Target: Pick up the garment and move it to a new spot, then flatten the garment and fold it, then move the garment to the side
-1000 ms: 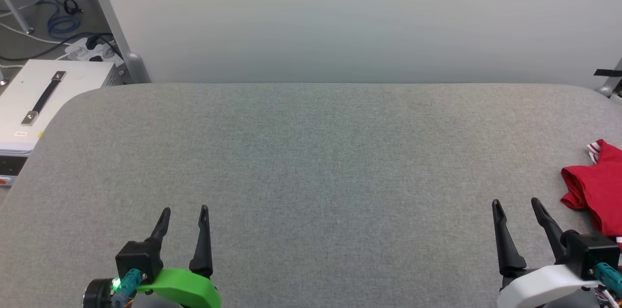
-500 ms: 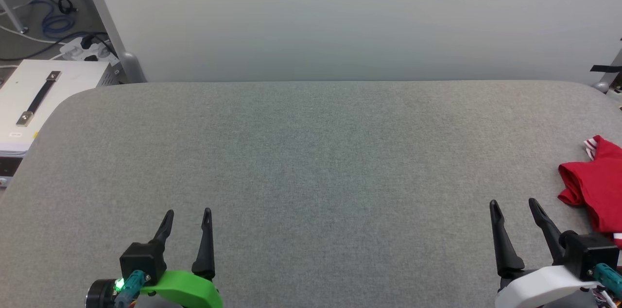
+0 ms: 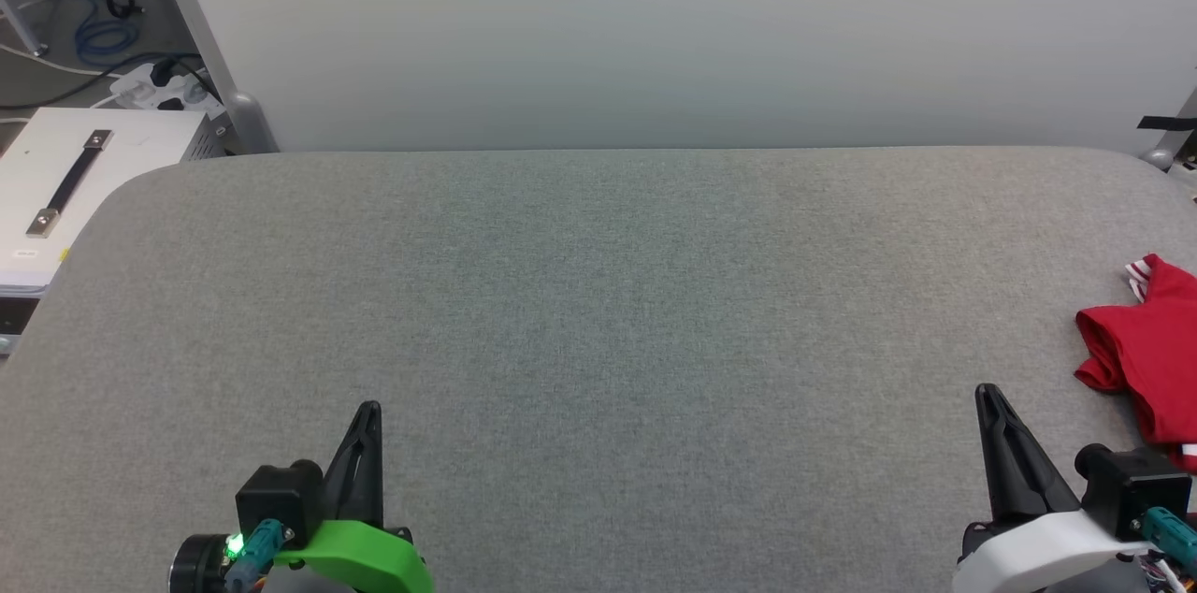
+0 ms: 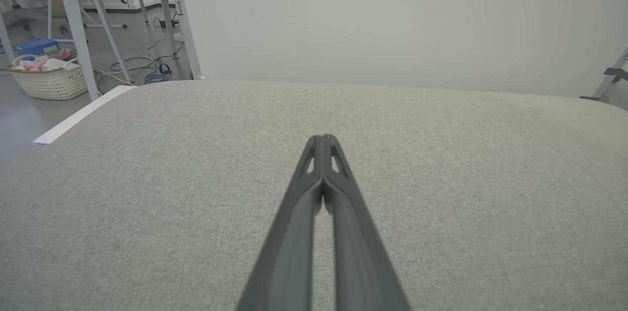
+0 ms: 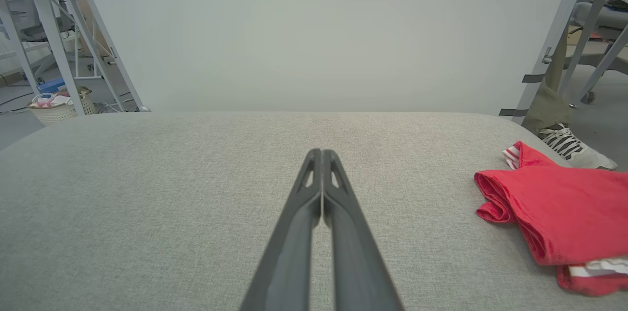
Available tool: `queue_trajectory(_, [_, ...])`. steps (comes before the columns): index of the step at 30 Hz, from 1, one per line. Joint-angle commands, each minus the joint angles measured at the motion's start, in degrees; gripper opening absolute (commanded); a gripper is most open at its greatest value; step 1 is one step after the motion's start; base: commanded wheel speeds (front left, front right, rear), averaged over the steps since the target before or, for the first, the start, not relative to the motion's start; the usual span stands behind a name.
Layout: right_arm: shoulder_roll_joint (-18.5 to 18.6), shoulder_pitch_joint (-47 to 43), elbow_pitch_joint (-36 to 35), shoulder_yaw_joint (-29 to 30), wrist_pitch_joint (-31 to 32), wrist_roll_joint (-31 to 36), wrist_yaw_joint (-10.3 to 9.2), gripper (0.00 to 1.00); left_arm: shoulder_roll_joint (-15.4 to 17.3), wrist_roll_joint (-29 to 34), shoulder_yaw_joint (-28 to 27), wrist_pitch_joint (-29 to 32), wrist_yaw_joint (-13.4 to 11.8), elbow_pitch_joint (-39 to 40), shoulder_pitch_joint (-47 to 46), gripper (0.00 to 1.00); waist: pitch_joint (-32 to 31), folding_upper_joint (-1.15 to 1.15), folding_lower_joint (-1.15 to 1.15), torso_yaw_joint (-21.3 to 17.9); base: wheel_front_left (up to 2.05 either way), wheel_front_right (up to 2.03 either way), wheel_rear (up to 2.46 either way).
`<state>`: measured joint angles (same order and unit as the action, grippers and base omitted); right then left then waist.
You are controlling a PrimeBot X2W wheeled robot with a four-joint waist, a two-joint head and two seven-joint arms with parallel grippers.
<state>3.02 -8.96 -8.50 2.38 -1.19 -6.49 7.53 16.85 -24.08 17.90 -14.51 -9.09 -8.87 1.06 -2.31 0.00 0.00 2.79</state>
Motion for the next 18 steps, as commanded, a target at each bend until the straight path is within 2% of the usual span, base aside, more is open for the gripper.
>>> queue_trajectory(1, [0.00, 0.23, 0.20, -0.05, 0.03, 0.16, 0.00, 0.00, -0.35, 0.62, -0.44, 0.32, 0.23, 0.16, -0.03, 0.00, 0.03, 0.00, 0.00, -0.04, 0.00, 0.00, 0.00])
queue_trajectory(18, [-0.02, 1.44, 1.35, -0.37, 0.19, 1.03, -0.01, 0.00, -2.23, 3.86, -2.85, 2.28, 1.45, 1.36, -0.17, 0.00, 0.34, 0.00, 0.00, -0.42, 0.00, 0.00, 0.00])
